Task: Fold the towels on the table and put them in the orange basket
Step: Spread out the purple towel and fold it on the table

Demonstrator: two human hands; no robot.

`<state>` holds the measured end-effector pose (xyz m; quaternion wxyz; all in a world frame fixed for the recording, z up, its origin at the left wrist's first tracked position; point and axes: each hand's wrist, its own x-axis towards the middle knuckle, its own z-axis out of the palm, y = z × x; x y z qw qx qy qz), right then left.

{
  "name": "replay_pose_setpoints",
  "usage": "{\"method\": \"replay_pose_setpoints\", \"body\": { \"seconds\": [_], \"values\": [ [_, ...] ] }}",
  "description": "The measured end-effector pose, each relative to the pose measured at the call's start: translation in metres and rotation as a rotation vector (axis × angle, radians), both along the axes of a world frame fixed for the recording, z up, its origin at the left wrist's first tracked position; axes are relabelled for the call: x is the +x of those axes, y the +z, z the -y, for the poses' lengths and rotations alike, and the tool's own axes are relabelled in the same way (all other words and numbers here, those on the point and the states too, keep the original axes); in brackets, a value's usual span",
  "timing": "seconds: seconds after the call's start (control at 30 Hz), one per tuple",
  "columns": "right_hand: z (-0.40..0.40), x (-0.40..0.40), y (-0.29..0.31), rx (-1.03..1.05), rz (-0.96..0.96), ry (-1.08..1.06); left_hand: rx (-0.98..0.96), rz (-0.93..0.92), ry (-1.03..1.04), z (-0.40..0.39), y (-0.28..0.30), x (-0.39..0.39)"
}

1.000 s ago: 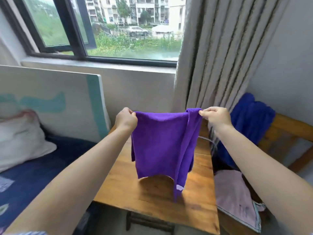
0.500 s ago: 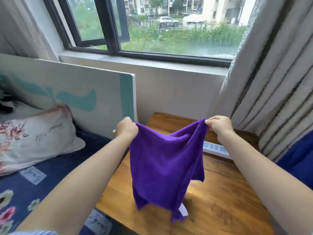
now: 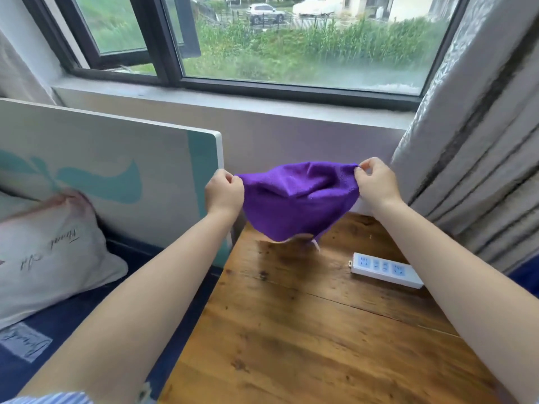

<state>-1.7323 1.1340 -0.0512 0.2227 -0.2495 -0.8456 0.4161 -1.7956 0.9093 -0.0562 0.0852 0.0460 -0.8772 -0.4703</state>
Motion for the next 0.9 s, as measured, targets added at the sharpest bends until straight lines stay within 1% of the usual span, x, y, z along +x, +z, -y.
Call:
{"method": "replay_pose_setpoints", "body": {
  "seconds": [0.07, 0.13, 0.23, 0.3, 0.37, 0.5, 0.63, 0.77, 0.83, 0.9],
  "values": [
    [0.003, 0.012, -0.020, 0.031, 0.140, 0.003, -0.075, 0.077, -0.053, 0.017, -0.024, 0.002],
    [0.009, 0.032, -0.052, 0.079, 0.332, 0.000, -0.179, 0.174, -0.105, 0.036, -0.054, 0.008],
    [0.026, 0.070, -0.112, 0.153, 0.674, 0.023, -0.384, 0.348, -0.214, 0.062, -0.103, 0.024],
    [0.043, 0.099, -0.151, 0.159, 0.851, 0.027, -0.527, 0.443, -0.310, 0.076, -0.136, 0.038],
    [0.065, 0.128, -0.188, 0.126, 0.975, 0.016, -0.657, 0.519, -0.433, 0.089, -0.169, 0.054],
    [0.098, 0.169, -0.236, 0.088, 1.157, 0.079, -0.945, 0.680, -0.696, 0.108, -0.216, 0.079],
    [0.111, 0.194, -0.254, 0.094, 1.295, 0.139, -1.134, 0.801, -0.856, 0.123, -0.241, 0.092],
    [0.114, 0.202, -0.262, 0.137, 1.379, 0.176, -1.383, 0.926, -1.089, 0.125, -0.253, 0.095],
    [0.116, 0.199, -0.263, 0.167, 1.405, 0.167, -1.393, 0.961, -1.091, 0.123, -0.257, 0.089],
    [0.113, 0.187, -0.262, 0.227, 1.372, 0.111, -1.326, 0.908, -1.020, 0.115, -0.258, 0.077]
  ]
}}
